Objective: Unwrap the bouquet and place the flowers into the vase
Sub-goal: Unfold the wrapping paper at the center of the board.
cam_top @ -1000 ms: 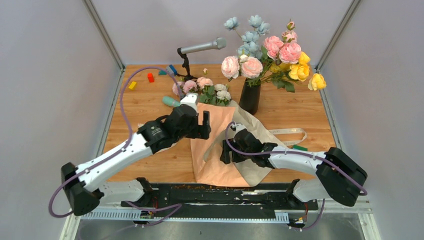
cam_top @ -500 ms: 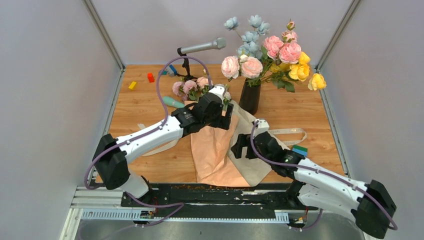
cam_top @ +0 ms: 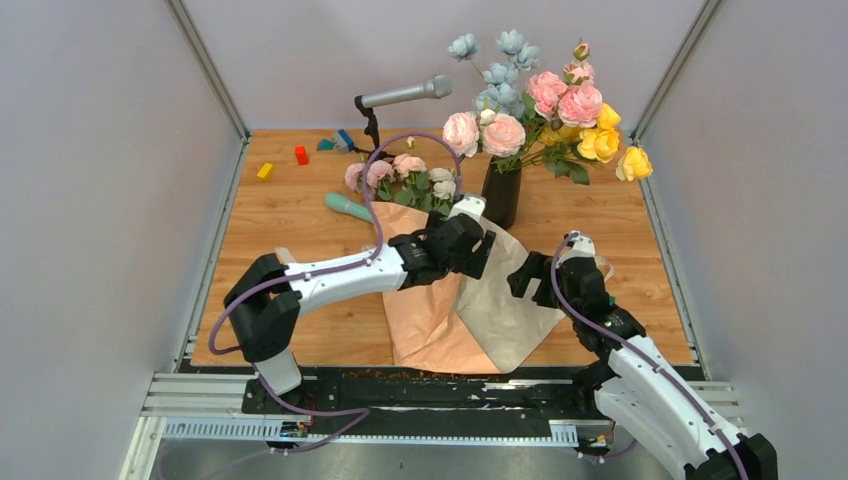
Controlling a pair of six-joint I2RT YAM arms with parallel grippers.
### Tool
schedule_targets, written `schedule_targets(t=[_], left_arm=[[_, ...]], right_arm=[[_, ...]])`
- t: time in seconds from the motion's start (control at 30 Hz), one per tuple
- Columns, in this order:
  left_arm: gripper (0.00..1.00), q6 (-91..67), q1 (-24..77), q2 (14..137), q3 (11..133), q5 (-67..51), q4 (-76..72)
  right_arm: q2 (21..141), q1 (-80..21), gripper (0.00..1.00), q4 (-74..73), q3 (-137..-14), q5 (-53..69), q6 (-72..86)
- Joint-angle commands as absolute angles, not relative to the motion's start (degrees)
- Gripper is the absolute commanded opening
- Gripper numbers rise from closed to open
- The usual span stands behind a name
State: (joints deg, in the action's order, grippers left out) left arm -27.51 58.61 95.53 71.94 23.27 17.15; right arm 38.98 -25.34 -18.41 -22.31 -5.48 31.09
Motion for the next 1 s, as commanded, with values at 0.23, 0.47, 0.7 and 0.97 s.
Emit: schedule_targets(t=[0.23, 0.47, 0.7, 0.97], left_arm=[[0.93, -24.6, 64.0, 106.7, 78.0, 32.9, 19.6], [0.72, -24.9, 65.4, 109.6, 77.4, 34.5, 21.9], [0.55, -25.3, 66.2, 110.9, 76.8, 35.7, 22.8], [0.15, -25.7, 66.3, 109.8, 76.1, 37.3, 23.8]], right_arm=[[35.2, -22.5, 0.94, -18.6, -21.4, 1.1, 30.2], [34.6, -21.5, 0.94, -18.8, -20.5, 1.8, 31.0], [34.7, -21.1, 0.94, -18.9, -20.6, 1.9, 31.3], [34.5, -20.9, 0.94, -19.0, -20.5, 2.9, 31.5]])
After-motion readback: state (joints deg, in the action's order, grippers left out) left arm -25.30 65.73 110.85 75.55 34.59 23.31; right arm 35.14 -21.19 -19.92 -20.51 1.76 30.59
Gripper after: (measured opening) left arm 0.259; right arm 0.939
